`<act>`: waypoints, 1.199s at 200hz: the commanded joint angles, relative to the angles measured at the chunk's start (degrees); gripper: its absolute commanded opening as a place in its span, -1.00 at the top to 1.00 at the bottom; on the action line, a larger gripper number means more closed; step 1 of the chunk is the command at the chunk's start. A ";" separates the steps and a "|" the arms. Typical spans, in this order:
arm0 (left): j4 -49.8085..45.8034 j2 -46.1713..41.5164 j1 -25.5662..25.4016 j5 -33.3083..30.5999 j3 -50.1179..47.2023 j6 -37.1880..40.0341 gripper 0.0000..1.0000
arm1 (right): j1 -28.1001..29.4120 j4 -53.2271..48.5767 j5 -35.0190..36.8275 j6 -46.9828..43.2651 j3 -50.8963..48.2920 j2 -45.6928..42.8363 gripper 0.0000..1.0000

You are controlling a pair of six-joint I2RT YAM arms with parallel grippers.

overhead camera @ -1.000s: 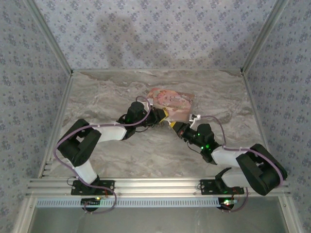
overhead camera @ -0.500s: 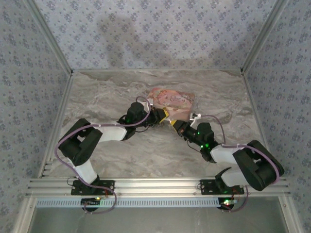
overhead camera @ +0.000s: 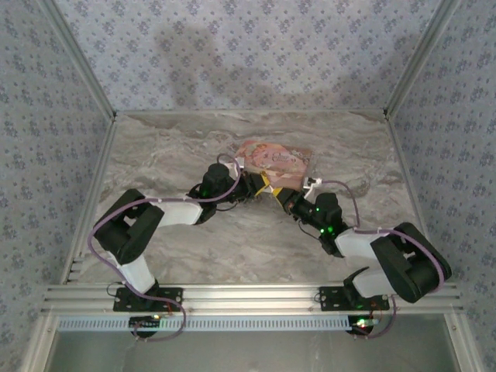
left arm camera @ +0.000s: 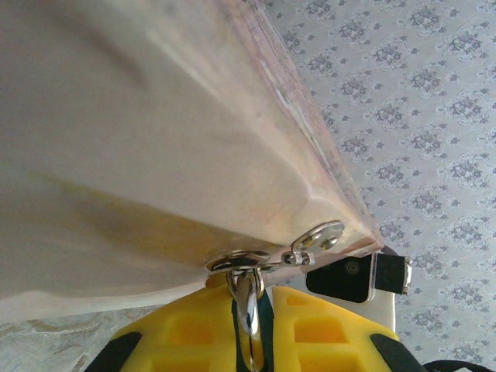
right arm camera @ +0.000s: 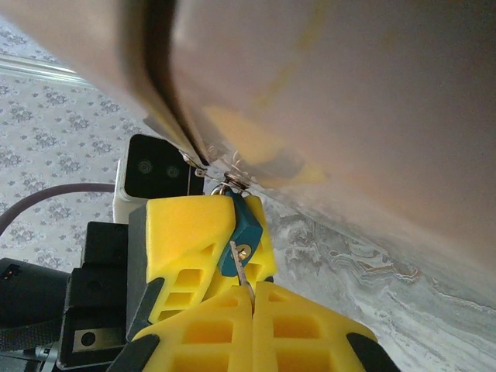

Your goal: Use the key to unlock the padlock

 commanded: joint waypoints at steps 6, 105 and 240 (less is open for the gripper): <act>5.45 0.60 -0.90 3.52 0.71 -1.84 0.82 | -0.23 1.69 -0.68 0.67 1.62 1.23 1.00; 6.34 0.95 -0.65 3.27 0.54 -2.10 0.82 | 0.28 1.91 -1.39 0.76 0.29 0.49 1.00; 6.76 0.25 -0.30 3.34 -0.45 -1.92 0.83 | 1.19 -6.35 -0.95 -1.73 -1.58 -6.71 1.00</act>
